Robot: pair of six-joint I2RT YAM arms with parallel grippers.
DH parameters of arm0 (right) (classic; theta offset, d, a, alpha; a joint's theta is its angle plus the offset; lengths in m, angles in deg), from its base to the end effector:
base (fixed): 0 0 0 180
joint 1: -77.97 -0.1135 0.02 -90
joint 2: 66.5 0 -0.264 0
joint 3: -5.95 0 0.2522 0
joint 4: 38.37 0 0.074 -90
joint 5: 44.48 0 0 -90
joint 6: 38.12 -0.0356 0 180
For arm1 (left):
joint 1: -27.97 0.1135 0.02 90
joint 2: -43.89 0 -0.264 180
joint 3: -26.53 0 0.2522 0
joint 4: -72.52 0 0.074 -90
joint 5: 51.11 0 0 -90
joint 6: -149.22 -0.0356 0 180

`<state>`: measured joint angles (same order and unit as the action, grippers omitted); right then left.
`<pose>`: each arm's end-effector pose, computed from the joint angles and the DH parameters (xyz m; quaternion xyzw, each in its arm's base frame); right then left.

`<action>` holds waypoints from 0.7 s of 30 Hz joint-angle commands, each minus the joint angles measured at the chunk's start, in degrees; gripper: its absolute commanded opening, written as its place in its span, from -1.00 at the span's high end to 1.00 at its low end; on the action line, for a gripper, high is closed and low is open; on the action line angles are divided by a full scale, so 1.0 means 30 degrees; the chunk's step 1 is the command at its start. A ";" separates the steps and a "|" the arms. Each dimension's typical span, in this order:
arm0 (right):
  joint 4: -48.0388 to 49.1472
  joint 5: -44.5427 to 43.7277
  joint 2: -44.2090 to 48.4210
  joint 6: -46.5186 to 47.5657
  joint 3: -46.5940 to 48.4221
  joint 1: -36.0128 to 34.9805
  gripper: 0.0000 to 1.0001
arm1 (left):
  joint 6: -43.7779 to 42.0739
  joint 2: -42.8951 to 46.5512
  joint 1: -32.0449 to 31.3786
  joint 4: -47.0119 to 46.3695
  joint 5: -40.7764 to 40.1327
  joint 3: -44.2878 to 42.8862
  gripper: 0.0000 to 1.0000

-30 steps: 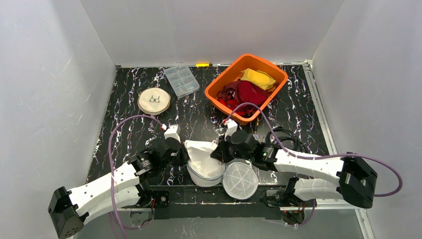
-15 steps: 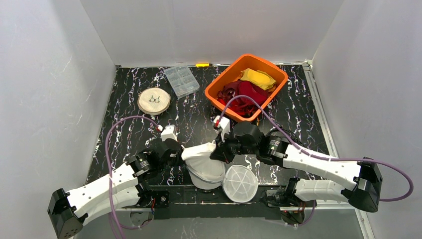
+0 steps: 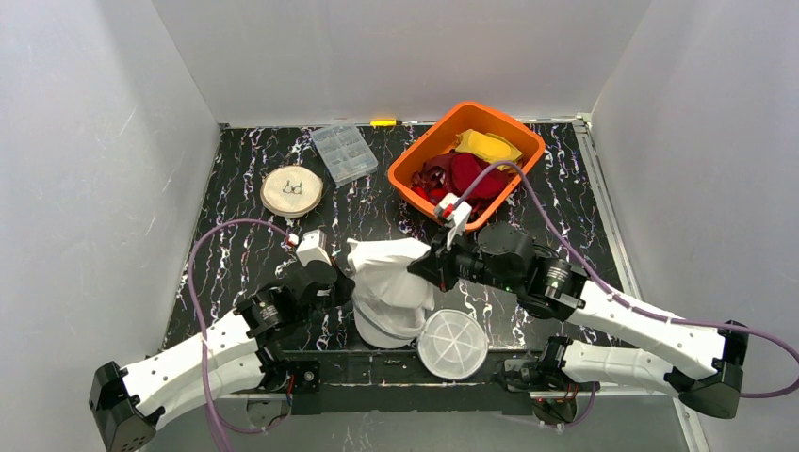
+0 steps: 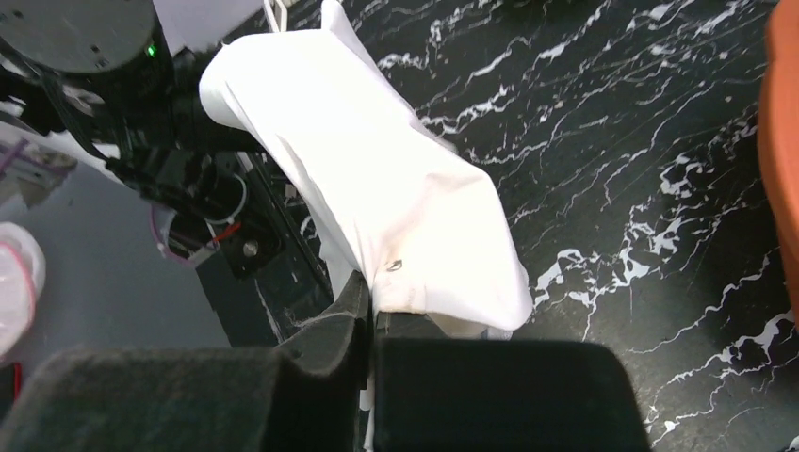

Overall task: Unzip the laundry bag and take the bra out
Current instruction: Pick up the bra from the laundry bag.

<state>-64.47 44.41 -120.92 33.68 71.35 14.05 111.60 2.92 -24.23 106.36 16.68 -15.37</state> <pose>0.0972 0.1971 0.3477 -0.3030 0.7339 0.3935 0.4634 0.1103 -0.1203 0.2326 -0.0934 0.8618 -0.2675 0.4207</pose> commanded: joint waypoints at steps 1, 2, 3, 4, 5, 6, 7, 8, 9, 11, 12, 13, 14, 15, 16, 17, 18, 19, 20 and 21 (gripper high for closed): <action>0.0512 -0.1257 0.0635 -0.0529 0.1404 -0.0108 0.97 | 0.0371 0.0439 0.0080 -0.1086 -0.1471 -0.0260 1.00; 0.0407 -0.1490 0.0701 -0.0505 0.1455 -0.0083 0.97 | 0.0355 0.0429 0.0068 -0.1359 -0.1524 -0.0218 1.00; 0.0343 -0.1681 0.0782 -0.0469 0.1450 -0.0091 0.97 | 0.0360 0.0376 0.0081 -0.1693 -0.1522 -0.0155 1.00; 0.0298 -0.1866 0.0877 -0.0446 0.1413 -0.0100 0.97 | 0.0361 0.0271 0.0087 -0.2068 -0.1529 -0.0081 1.00; 0.0223 -0.2032 0.0943 -0.0421 0.1405 -0.0086 0.97 | 0.0339 0.0192 0.0102 -0.2444 -0.1530 0.0006 1.00; 0.0180 -0.2126 0.0966 -0.0414 0.1378 -0.0092 0.97 | 0.0311 0.0035 0.0063 -0.2876 -0.1504 0.0093 1.00; 0.0164 -0.2174 0.0955 -0.0417 0.1338 -0.0100 0.97 | 0.0274 -0.0123 0.0088 -0.3307 -0.1461 0.0203 1.00; 0.0096 -0.2290 0.0906 -0.0418 0.1315 -0.0093 0.97 | 0.0266 -0.0312 0.0091 -0.3782 -0.1429 0.0275 1.00; 0.0033 -0.2425 0.0911 -0.0421 0.1308 -0.0082 0.97 | 0.0235 -0.0610 0.0071 -0.4244 -0.1400 0.0358 1.00; -0.0089 -0.2710 0.0926 -0.0438 0.1177 -0.0093 0.97 | -0.0022 -0.1102 0.0103 -0.5429 -0.1247 0.0442 1.00; -0.0130 -0.2935 0.0975 -0.0442 0.1097 -0.0096 0.97 | -0.0170 -0.1394 0.0071 -0.5879 -0.1238 0.0408 1.00; -0.0157 -0.3213 0.1088 -0.0490 0.0911 -0.0100 0.97 | -0.0372 -0.1730 0.0078 -0.6348 -0.1299 0.0312 1.00; -0.0142 -0.3661 0.1200 -0.0584 0.0771 -0.0086 0.97 | -0.0654 -0.2051 0.0061 -0.6572 -0.1457 0.0135 1.00; -0.0224 -0.4347 0.1335 -0.0775 0.0662 -0.0081 0.97 | -0.0916 -0.2450 0.0091 -0.6866 -0.1682 -0.0118 1.00; -0.0326 -0.5066 0.1510 -0.1004 0.0531 -0.0084 0.97 | -0.1194 -0.2851 0.0095 -0.7102 -0.1959 -0.0442 1.00; -0.0471 -0.5913 0.1693 -0.1183 0.0441 -0.0104 0.97 | -0.1438 -0.3212 0.0114 -0.7153 -0.2252 -0.0913 1.00; -0.0620 -0.6445 0.1877 -0.1304 0.0364 -0.0094 0.97 | -0.1680 -0.3606 0.0142 -0.7204 -0.2437 -0.1237 1.00; -0.0654 -0.6819 0.2101 -0.1411 0.0303 -0.0096 0.97 | -0.1858 -0.3900 0.0167 -0.7294 -0.2540 -0.1476 1.00; -0.0683 -0.7086 0.2331 -0.1457 0.0233 -0.0108 0.97 | -0.1975 -0.4193 0.0240 -0.7467 -0.2553 -0.1674 1.00; -0.0717 -0.7254 0.2520 -0.1489 0.0181 -0.0102 0.97 | -0.2055 -0.4469 0.0337 -0.7719 -0.2540 -0.1798 1.00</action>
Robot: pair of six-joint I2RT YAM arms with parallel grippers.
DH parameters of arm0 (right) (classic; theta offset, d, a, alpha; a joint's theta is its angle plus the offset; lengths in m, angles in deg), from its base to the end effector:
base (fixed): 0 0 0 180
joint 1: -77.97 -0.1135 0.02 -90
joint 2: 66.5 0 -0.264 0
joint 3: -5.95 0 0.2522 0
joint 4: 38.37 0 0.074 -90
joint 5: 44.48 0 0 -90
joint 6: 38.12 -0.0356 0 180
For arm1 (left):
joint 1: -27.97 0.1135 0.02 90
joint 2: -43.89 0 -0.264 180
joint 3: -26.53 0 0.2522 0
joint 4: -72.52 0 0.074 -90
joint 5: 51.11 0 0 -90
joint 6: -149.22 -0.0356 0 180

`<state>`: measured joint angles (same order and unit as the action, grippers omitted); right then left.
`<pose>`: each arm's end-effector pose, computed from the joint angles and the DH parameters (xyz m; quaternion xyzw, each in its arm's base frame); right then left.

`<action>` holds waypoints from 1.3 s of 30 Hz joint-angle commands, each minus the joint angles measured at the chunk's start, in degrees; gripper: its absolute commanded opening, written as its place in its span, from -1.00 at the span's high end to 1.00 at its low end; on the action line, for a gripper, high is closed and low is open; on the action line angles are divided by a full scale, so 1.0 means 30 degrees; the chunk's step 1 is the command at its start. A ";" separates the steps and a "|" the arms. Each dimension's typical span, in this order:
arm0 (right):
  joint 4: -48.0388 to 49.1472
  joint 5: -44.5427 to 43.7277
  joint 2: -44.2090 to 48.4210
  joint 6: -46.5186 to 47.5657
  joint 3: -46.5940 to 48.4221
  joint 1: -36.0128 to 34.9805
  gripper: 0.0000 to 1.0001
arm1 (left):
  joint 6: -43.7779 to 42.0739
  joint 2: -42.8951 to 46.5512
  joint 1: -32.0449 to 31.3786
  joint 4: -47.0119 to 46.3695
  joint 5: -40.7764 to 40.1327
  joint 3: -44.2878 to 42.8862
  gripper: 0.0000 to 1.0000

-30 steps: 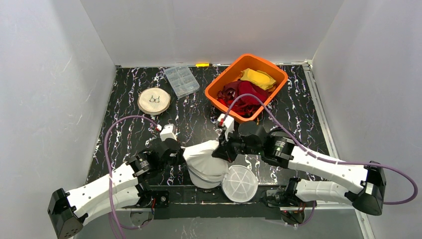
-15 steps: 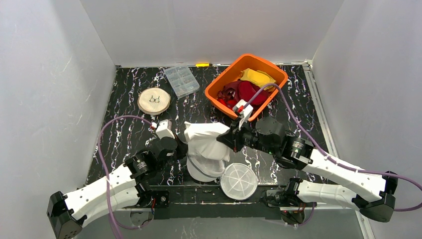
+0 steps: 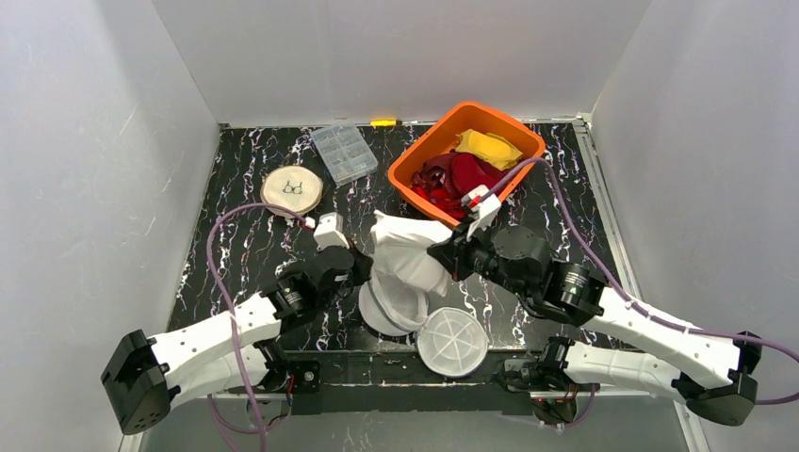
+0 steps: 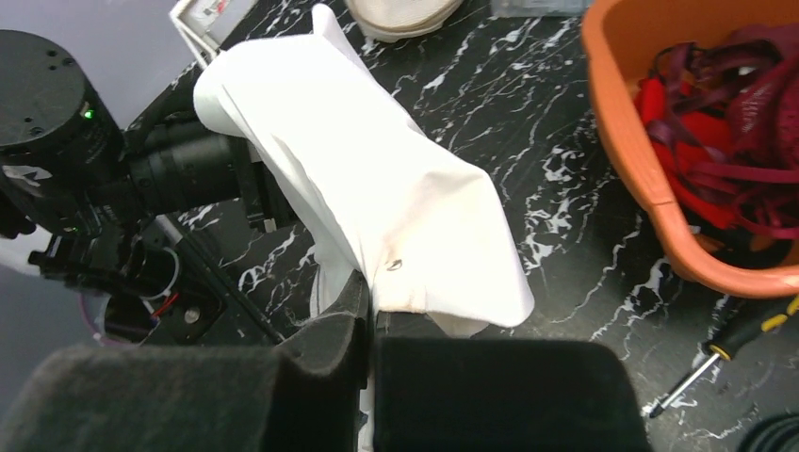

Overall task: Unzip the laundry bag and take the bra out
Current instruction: Pick up the bra from the laundry bag.

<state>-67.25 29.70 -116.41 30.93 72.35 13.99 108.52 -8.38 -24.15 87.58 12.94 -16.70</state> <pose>0.0954 0.1733 0.3638 -0.2028 0.7497 0.3400 0.5303 0.1377 -0.1517 0.2394 -0.1020 0.8205 -0.2909 0.4815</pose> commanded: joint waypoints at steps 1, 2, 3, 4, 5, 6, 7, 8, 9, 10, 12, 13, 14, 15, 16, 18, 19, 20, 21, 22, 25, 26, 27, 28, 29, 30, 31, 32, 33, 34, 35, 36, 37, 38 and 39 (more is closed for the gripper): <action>0.0183 -0.2427 0.1160 -0.0575 -0.0150 -0.0083 0.97 | -0.1049 -0.0860 0.0382 -0.1679 -0.1205 -0.1471 1.00; 0.0106 -0.2470 0.1259 -0.0568 -0.0105 -0.0068 0.97 | -0.1052 -0.1048 0.0520 -0.1790 -0.1153 -0.1654 1.00; 0.0012 -0.2512 0.1375 -0.0593 -0.0052 -0.0067 0.97 | -0.1129 -0.1273 0.0710 -0.1834 -0.1077 -0.1875 1.00; -0.0095 -0.2521 0.1410 -0.0588 0.0009 -0.0077 0.97 | -0.1168 -0.1485 0.0883 -0.1817 -0.0973 -0.2111 1.00; -0.0192 -0.2522 0.1441 -0.0621 0.0055 -0.0075 0.97 | -0.1184 -0.1701 0.1095 -0.1811 -0.0769 -0.2287 1.00; -0.0245 -0.2522 0.1484 -0.0632 0.0059 -0.0082 0.97 | -0.1175 -0.1875 0.1272 -0.1811 -0.0502 -0.2438 1.00; -0.0317 -0.2562 0.1537 -0.0656 0.0060 -0.0087 0.97 | -0.1151 -0.2043 0.1462 -0.1810 -0.0249 -0.2537 1.00; -0.0392 -0.2607 0.1610 -0.0699 0.0020 -0.0084 0.97 | -0.1094 -0.2152 0.1603 -0.1726 0.0050 -0.2564 1.00; -0.0448 -0.2635 0.1685 -0.0761 -0.0059 -0.0076 0.97 | -0.1046 -0.2177 0.1745 -0.1490 0.0355 -0.2531 1.00; -0.0515 -0.2635 0.1756 -0.0840 -0.0145 -0.0079 0.97 | -0.0989 -0.2114 0.1818 -0.1199 0.0660 -0.2435 1.00; -0.0542 -0.2574 0.1879 -0.1065 -0.0488 -0.0082 0.97 | -0.0749 -0.1725 0.1877 -0.0243 0.1113 -0.2100 1.00; -0.0497 -0.2473 0.1927 -0.1222 -0.0778 -0.0087 0.97 | -0.0578 -0.1428 0.1901 0.0462 0.1257 -0.1869 1.00; -0.0305 -0.2311 0.1933 -0.1385 -0.1074 -0.0062 0.97 | -0.0440 -0.1112 0.1907 0.0967 0.1439 -0.1602 1.00; -0.0043 -0.2126 0.1912 -0.1548 -0.1404 -0.0077 0.97 | -0.0309 -0.0717 0.1886 0.1375 0.1591 -0.1316 1.00; 0.0312 -0.1828 0.1862 -0.1711 -0.1723 -0.0061 0.97 | -0.0112 -0.0360 0.1894 0.1774 0.1763 -0.1038 1.00; 0.1153 -0.1197 0.1570 -0.2080 -0.2219 -0.0066 0.97 | 0.0015 0.0408 0.1908 0.2293 0.2223 -0.0430 0.90; 0.1539 -0.0949 0.1316 -0.2313 -0.2527 -0.0059 0.97 | 0.0100 0.0875 0.1919 0.2544 0.2392 -0.0202 0.80; 0.1909 -0.0920 0.1168 -0.2514 -0.2645 -0.0065 0.97 | 0.0136 0.1161 0.1915 0.2802 0.2555 -0.0060 0.69; 0.2296 -0.0779 0.0992 -0.2693 -0.2878 -0.0081 0.97 | 0.0078 0.1442 0.1905 0.3062 0.2777 0.0023 0.57; 0.2652 -0.0693 0.0769 -0.2839 -0.2984 -0.0083 0.97 | -0.0013 0.1678 0.1919 0.3340 0.2981 0.0038 0.45; 0.3298 -0.0538 0.0157 -0.3102 -0.3074 -0.0064 0.97 | -0.0132 0.2304 0.1925 0.4609 0.3528 -0.0187 0.13; 0.3447 -0.0439 -0.0006 -0.3136 -0.3049 -0.0070 0.97 | -0.0179 0.2511 0.1932 0.5042 0.3763 -0.0282 0.04; 0.3543 -0.0379 -0.0125 -0.3151 -0.3024 -0.0078 0.97 | -0.0174 0.2713 0.1933 0.5444 0.3965 -0.0374 -0.03; 0.3582 -0.0364 -0.0217 -0.3206 -0.3017 -0.0071 0.97 | -0.0188 0.2892 0.1955 0.5875 0.4255 -0.0459 -0.08; 0.3615 -0.0381 -0.0283 -0.3237 -0.3031 -0.0071 0.97 | -0.0219 0.3079 0.1943 0.6240 0.4447 -0.0503 -0.12; 0.3670 -0.0368 -0.0317 -0.3226 -0.3080 -0.0082 0.97 | -0.0193 0.3249 0.1934 0.6520 0.4658 -0.0479 -0.13; 0.3732 -0.0392 -0.0347 -0.3294 -0.3163 -0.0072 0.97 | -0.0116 0.3402 0.1930 0.6721 0.4923 -0.0439 -0.14; 0.3725 -0.0443 -0.0387 -0.3365 -0.3251 -0.0063 0.97 | -0.0063 0.3502 0.1922 0.6639 0.5234 -0.0343 -0.14; 0.3684 -0.0493 -0.0411 -0.3447 -0.3339 -0.0062 0.97 | -0.0046 0.3533 0.1950 0.6390 0.5551 -0.0184 -0.13; 0.3690 -0.0525 -0.0447 -0.3534 -0.3437 -0.0070 0.97 | -0.0011 0.3496 0.1935 0.6077 0.5847 -0.0018 -0.12; 0.3610 -0.0544 -0.0444 -0.3622 -0.3501 -0.0063 0.97 | -0.0017 0.3356 0.1930 0.5764 0.6027 0.0139 -0.09; 0.3515 -0.0557 -0.0432 -0.3710 -0.3553 -0.0084 0.97 | -0.0044 0.3148 0.1933 0.5505 0.6093 0.0242 -0.06; 0.3408 -0.0584 -0.0361 -0.3776 -0.3585 -0.0083 0.97 | -0.0076 0.2869 0.1933 0.5399 0.6124 0.0270 -0.01; 0.3186 -0.0610 -0.0257 -0.3817 -0.3577 -0.0061 0.97 | -0.0165 0.2367 0.1919 0.5309 0.6105 0.0211 0.09; 0.2946 -0.0675 -0.0120 -0.3822 -0.3471 -0.0084 0.97 | -0.0384 0.1970 0.1924 0.5250 0.6100 0.0127 0.20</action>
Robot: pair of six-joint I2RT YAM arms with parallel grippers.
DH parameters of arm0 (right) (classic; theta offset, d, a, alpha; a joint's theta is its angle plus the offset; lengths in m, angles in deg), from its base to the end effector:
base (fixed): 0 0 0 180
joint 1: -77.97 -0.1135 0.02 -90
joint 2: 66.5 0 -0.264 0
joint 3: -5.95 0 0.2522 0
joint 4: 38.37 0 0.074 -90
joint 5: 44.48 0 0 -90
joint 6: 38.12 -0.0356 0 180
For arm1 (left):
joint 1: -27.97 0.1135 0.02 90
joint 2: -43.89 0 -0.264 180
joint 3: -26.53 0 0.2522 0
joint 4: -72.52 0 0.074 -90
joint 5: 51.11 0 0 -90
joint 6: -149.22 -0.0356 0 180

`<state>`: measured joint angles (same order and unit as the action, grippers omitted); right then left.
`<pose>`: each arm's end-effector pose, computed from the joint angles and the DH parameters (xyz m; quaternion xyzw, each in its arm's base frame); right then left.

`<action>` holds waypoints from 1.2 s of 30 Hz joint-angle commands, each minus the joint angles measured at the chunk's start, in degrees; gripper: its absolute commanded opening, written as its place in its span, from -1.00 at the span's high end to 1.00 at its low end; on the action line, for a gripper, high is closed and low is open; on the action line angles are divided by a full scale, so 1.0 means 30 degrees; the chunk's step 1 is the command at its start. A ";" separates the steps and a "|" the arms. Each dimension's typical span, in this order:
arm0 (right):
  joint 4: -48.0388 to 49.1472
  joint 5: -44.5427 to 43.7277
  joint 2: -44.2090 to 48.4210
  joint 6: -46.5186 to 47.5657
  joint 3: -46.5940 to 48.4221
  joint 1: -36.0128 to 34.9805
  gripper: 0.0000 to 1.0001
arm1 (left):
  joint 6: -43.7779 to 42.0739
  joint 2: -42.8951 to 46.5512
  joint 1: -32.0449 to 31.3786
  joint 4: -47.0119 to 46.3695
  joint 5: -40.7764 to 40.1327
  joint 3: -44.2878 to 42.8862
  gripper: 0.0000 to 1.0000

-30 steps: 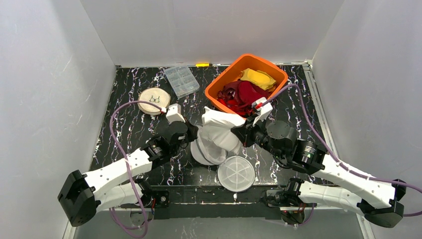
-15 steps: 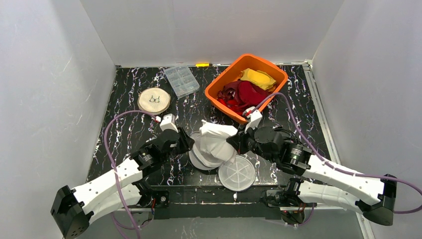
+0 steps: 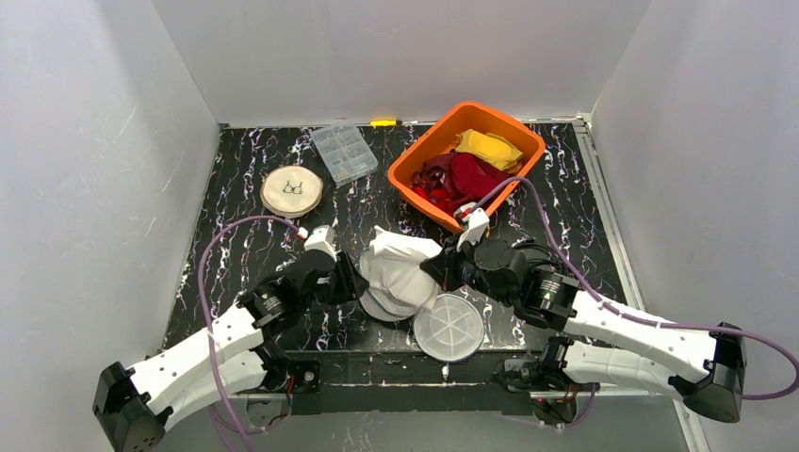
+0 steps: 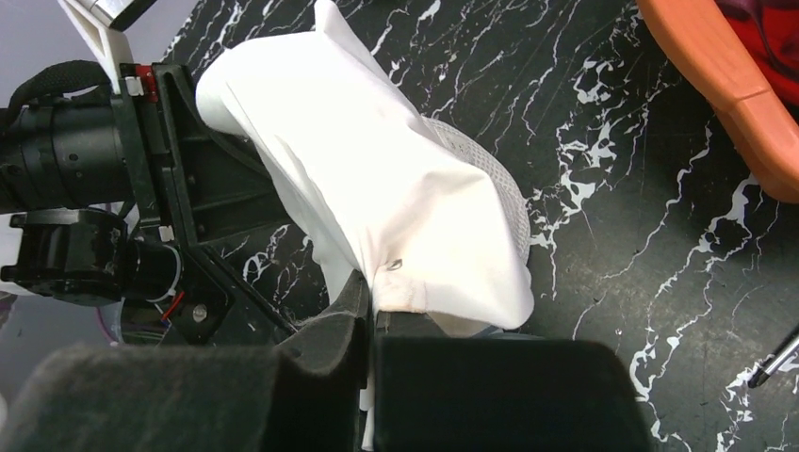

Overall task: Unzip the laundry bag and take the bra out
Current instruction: Pick up the bra from the laundry bag.

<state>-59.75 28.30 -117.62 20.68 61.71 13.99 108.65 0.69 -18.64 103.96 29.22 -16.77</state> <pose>0.1012 0.1833 0.3083 -0.1382 0.7864 0.3545 0.4866 0.1231 -0.1216 0.2379 -0.0627 0.8674 -0.3137 0.3811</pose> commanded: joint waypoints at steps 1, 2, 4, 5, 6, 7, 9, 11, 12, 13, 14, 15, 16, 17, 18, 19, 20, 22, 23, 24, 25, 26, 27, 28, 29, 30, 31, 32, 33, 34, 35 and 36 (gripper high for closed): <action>0.0099 -0.0312 0.0441 -0.0380 0.0215 -0.0087 0.97 | -0.0540 -0.1374 0.0096 -0.0141 0.0550 0.0039 0.31; -0.0348 -0.0402 0.0615 -0.0293 0.0522 -0.0073 0.97 | -0.0605 -0.1660 0.0097 0.0006 0.0392 -0.0095 0.43; -0.1500 -0.0801 0.0819 0.0185 0.1520 -0.0084 0.97 | -0.0584 -0.1769 0.0077 0.0167 0.0106 -0.0185 0.54; -0.2240 -0.1038 0.0794 0.0536 0.2245 -0.0080 0.97 | -0.0497 -0.1607 0.0091 0.0133 0.0007 -0.0098 0.54; -0.2969 -0.1390 0.0674 0.0840 0.2940 -0.0086 0.97 | -0.0395 -0.1319 0.0097 0.0055 -0.0028 0.0132 0.54; -0.3807 -0.1621 0.0556 0.1163 0.3726 -0.0087 0.97 | -0.0305 -0.0906 0.0108 -0.0072 -0.0021 0.0319 0.52; -0.4780 -0.2212 0.0315 0.1822 0.5151 -0.0063 0.97 | -0.0225 0.0044 0.0090 -0.0111 0.0001 0.0634 0.43; -0.5332 -0.2814 0.0108 0.2490 0.6421 -0.0066 0.97 | -0.0239 0.0971 0.0098 0.0288 -0.0053 0.0733 0.26; -0.5564 -0.3146 -0.0009 0.2842 0.7087 -0.0077 0.97 | -0.0296 0.1457 0.0101 0.0664 -0.0097 0.0687 0.14; -0.5798 -0.3646 -0.0126 0.3223 0.7690 -0.0075 0.97 | -0.0355 0.1880 0.0101 0.1122 -0.0150 0.0616 0.07; -0.6047 -0.4305 -0.0247 0.3600 0.8300 -0.0086 0.97 | -0.0468 0.2277 0.0098 0.1457 -0.0179 0.0537 0.03; -0.6269 -0.5105 -0.0383 0.4028 0.8955 -0.0069 0.97 | -0.0567 0.2719 0.0083 0.1807 -0.0226 0.0443 0.00; -0.6439 -0.5952 -0.0444 0.4440 0.9550 -0.0074 0.97 | -0.0619 0.3144 0.0088 0.2154 -0.0295 0.0354 -0.04; -0.6446 -0.6798 -0.0466 0.4851 1.0210 -0.0063 0.97 | -0.0655 0.3780 0.0089 0.2509 -0.0413 0.0307 -0.07; -0.6362 -0.7629 -0.0454 0.5198 1.0593 -0.0081 0.97 | -0.0638 0.4258 0.0096 0.2802 -0.0582 0.0272 -0.09; -0.6194 -0.8333 -0.0431 0.5513 1.0872 -0.0083 0.97 | -0.0628 0.4724 0.0097 0.3037 -0.0742 0.0239 -0.11; -0.6031 -0.9007 -0.0424 0.5779 1.1163 -0.0082 0.97 | -0.0601 0.5200 0.0101 0.3267 -0.0959 0.0237 -0.14; -0.5941 -1.0500 -0.0740 0.5987 1.1699 -0.0068 0.97 | -0.0388 0.6016 0.0090 0.3618 -0.1312 0.0281 -0.18; -0.5955 -1.1234 -0.1012 0.6014 1.1958 -0.0045 0.97 | -0.0231 0.6354 0.0096 0.3703 -0.1430 0.0334 -0.20; -0.5964 -1.1659 -0.1402 0.5974 1.2185 0.0021 0.97 | -0.0116 0.6612 0.0097 0.3739 -0.1544 0.0392 -0.21; -0.5936 -1.1723 -0.1798 0.5888 1.2393 0.0216 0.97 | -0.0021 0.6820 0.0097 0.3681 -0.1576 0.0458 -0.22; -0.5954 -1.1266 -0.2439 0.5506 1.2642 0.0698 0.97 | 0.0068 0.6952 0.0105 0.3590 -0.1584 0.0517 -0.23; -0.6067 -0.9814 -0.2990 0.5064 1.2922 0.1534 0.97 | 0.0141 0.6991 0.0098 0.3534 -0.1541 0.0529 -0.23; -0.6253 -0.8295 -0.3538 0.4390 1.3279 0.2719 0.97 | 0.0205 0.6937 0.0097 0.3502 -0.1488 0.0515 -0.23; -0.6276 -0.6490 -0.4003 0.3592 1.3485 0.4178 0.97 | 0.0267 0.6842 0.0094 0.3509 -0.1408 0.0440 -0.24; -0.5949 -0.4609 -0.4295 0.2826 1.3434 0.5694 0.97 | 0.0254 0.6706 0.0082 0.3590 -0.1332 0.0332 -0.24; -0.5326 -0.2543 -0.4434 0.2038 1.3157 0.7242 0.97 | 0.0260 0.6568 0.0095 0.3677 -0.1231 0.0176 -0.24; -0.4435 -0.0688 -0.4374 0.1218 1.2580 0.8658 0.97 | 0.0224 0.6463 0.0090 0.3868 -0.1167 -0.0038 -0.24; -0.3266 0.0891 -0.4224 0.0170 1.1484 0.9876 0.97 | 0.0216 0.6435 0.0096 0.4100 -0.1167 -0.0226 -0.24; -0.2028 0.2257 -0.3975 -0.0942 1.0650 1.1057 0.97 | 0.0240 0.6468 0.0101 0.4316 -0.1148 -0.0377 -0.24; -0.0702 0.3321 -0.3731 -0.2125 0.9721 1.2102 0.97 | 0.0258 0.6685 0.0105 0.4555 -0.1169 -0.0524 -0.25; 0.0618 0.4216 -0.3485 -0.3342 0.8792 1.3107 0.97 | 0.0341 0.6913 0.0105 0.4655 -0.1148 -0.0510 -0.25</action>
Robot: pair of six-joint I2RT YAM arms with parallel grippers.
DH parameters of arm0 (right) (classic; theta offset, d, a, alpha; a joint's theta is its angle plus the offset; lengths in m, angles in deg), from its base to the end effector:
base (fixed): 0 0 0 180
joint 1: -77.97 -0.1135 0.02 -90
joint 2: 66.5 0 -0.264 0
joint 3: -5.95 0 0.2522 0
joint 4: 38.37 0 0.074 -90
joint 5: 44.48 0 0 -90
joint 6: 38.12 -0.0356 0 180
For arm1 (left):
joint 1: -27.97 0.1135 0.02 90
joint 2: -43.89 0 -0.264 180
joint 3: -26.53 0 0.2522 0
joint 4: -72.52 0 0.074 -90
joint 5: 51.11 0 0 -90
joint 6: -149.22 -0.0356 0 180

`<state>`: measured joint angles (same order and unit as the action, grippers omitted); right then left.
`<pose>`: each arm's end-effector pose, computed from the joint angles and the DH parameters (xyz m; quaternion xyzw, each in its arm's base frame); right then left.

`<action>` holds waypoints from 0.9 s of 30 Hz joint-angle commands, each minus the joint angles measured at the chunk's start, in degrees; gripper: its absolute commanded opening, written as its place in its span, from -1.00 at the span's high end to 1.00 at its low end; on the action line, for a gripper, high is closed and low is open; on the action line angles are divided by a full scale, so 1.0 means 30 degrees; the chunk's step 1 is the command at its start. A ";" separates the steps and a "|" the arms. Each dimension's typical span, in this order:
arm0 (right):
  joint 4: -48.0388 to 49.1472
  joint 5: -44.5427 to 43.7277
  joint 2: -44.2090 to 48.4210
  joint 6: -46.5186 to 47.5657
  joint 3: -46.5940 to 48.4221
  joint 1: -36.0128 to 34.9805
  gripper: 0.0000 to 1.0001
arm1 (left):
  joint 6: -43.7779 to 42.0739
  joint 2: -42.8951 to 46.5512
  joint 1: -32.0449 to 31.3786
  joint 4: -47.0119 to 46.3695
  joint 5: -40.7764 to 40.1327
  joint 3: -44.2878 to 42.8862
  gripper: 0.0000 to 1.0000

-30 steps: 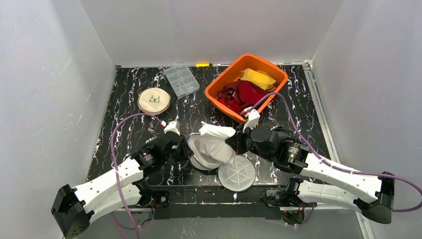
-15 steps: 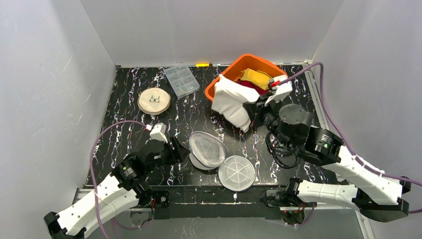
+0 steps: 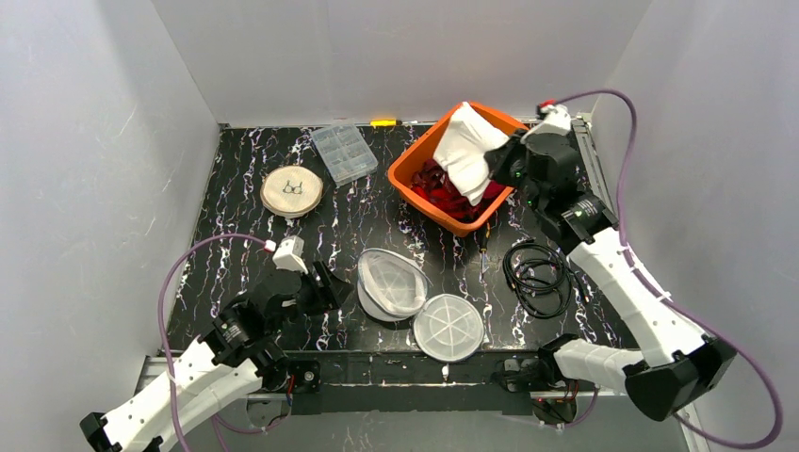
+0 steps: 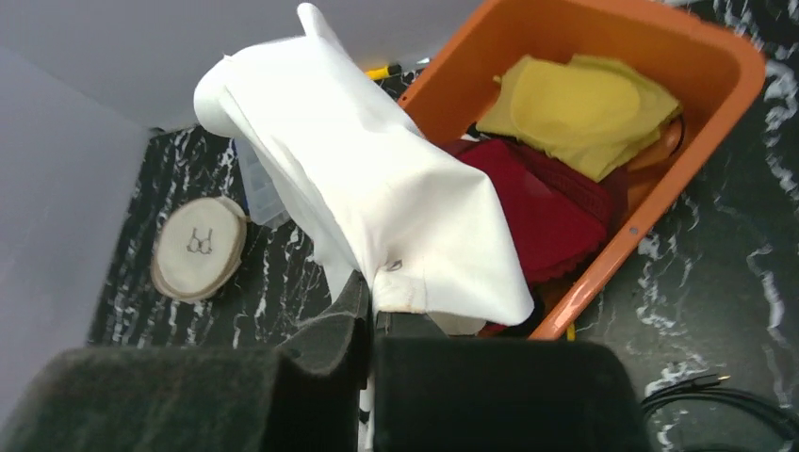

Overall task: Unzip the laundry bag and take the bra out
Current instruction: Pick up the bra from the laundry bag, then place the bra in the bin.

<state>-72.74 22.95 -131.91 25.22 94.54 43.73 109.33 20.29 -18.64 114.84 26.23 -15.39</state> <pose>0.2117 0.1276 0.4321 0.0739 0.7643 0.1851 0.6133 0.0859 -0.0795 0.2542 -0.0855 0.8313 -0.3431 0.4288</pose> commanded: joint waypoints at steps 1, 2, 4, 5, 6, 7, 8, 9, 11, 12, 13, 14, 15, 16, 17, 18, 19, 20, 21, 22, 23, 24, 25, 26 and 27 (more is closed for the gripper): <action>0.6107 0.6662 0.1392 -0.6119 -0.3003 0.4163 0.97 | 0.0228 0.0656 0.0098 0.1050 -0.0155 -0.0919 -0.25; 0.7391 0.7301 0.1435 -0.7493 -0.3845 0.5087 0.97 | 0.0366 0.0965 0.0105 0.1049 -0.0119 -0.0814 -0.25; 0.9860 0.8332 0.1459 -1.0283 -0.5594 0.6904 0.97 | 0.0669 0.1494 0.0099 0.1046 -0.0125 -0.0579 -0.25; 1.0969 0.8532 0.1396 -1.1492 -0.6356 0.7506 0.97 | 0.0835 0.1704 0.0094 0.1027 -0.0130 -0.0486 -0.25; 1.1770 0.8575 0.1179 -1.2295 -0.6861 0.7991 0.97 | 0.0977 0.1851 0.0097 0.1017 -0.0120 -0.0394 -0.25; 1.1879 0.8390 0.0885 -1.2368 -0.6975 0.8250 0.97 | 0.1119 0.1953 0.0097 0.1023 -0.0137 -0.0324 -0.26; 1.0991 0.7942 0.0471 -1.1786 -0.6656 0.8417 0.97 | 0.1309 0.2014 0.0094 0.1042 -0.0183 -0.0249 -0.26; 1.0026 0.7344 -0.0055 -1.1197 -0.6195 0.8497 0.97 | 0.1490 0.2032 0.0097 0.1078 -0.0262 -0.0189 -0.26; 1.0398 0.6964 -0.0540 -1.1009 -0.6265 0.8832 0.97 | 0.1687 0.1985 0.0096 0.0996 -0.0238 -0.0023 -0.24; 1.1366 0.7292 -0.0784 -1.1224 -0.6615 0.8988 0.97 | 0.1735 0.1937 0.0097 0.0896 -0.0206 0.0085 -0.24; 1.2161 0.7713 -0.1086 -1.1434 -0.6817 0.9099 0.97 | 0.1843 0.1898 0.0112 0.0741 -0.0195 0.0223 -0.24; 1.2674 0.8271 -0.1585 -1.1555 -0.6776 0.9113 0.97 | 0.1883 0.1827 0.0110 0.0575 -0.0161 0.0405 -0.24; 1.3031 0.8946 -0.2145 -1.1611 -0.6401 0.9122 0.97 | 0.1939 0.1756 0.0098 0.0364 -0.0167 0.0545 -0.24; 1.3185 0.9462 -0.2874 -1.1621 -0.5944 0.9149 0.97 | 0.2045 0.1681 0.0097 0.0180 -0.0172 0.0727 -0.23; 1.3087 0.9878 -0.3610 -1.1601 -0.5381 0.9130 0.97 | 0.2117 0.1595 0.0105 0.0003 -0.0172 0.0831 -0.23; 1.2775 0.9970 -0.4204 -1.1521 -0.4901 0.9121 0.97 | 0.2155 0.1421 0.0105 -0.0158 -0.0130 0.0880 -0.23; 1.2472 0.9799 -0.4707 -1.1380 -0.4617 0.9153 0.97 | 0.2189 0.1284 0.0098 -0.0244 -0.0076 0.0850 -0.23; 1.2383 0.9645 -0.5062 -1.1223 -0.4479 0.9222 0.97 | 0.2179 0.1121 0.0101 -0.0313 -0.0025 0.0798 -0.23; 1.2500 0.9630 -0.5444 -1.1141 -0.4448 0.9337 0.97 | 0.2181 0.0998 0.0109 -0.0311 0.0025 0.0737 -0.23; 1.2544 0.9657 -0.5825 -1.1112 -0.4436 0.9451 0.97 | 0.2174 0.0869 0.0084 -0.0304 0.0079 0.0696 -0.23; 1.2601 0.9661 -0.6151 -1.1123 -0.4486 0.9545 0.97 | 0.2126 0.0776 0.0096 -0.0288 0.0126 0.0673 -0.23; 1.2773 0.9676 -0.6506 -1.1139 -0.4591 0.9590 0.97 | 0.2131 0.0709 0.0108 -0.0228 0.0136 0.0666 -0.23; 1.3093 0.9689 -0.6818 -1.1152 -0.4732 0.9624 0.97 | 0.2131 0.0690 0.0099 -0.0176 0.0148 0.0699 -0.23; 1.3244 0.9752 -0.7150 -1.1154 -0.4834 0.9615 0.97 | 0.2132 0.0713 0.0097 -0.0129 0.0124 0.0743 -0.23; 1.3289 0.9797 -0.7663 -1.1114 -0.4891 0.9624 0.97 | 0.2161 0.0764 0.0090 -0.0102 0.0117 0.0792 -0.23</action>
<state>-38.33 51.08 -152.24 -8.15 78.30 71.97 115.62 22.68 -18.62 114.64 26.49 -13.18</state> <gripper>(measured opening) 0.054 0.617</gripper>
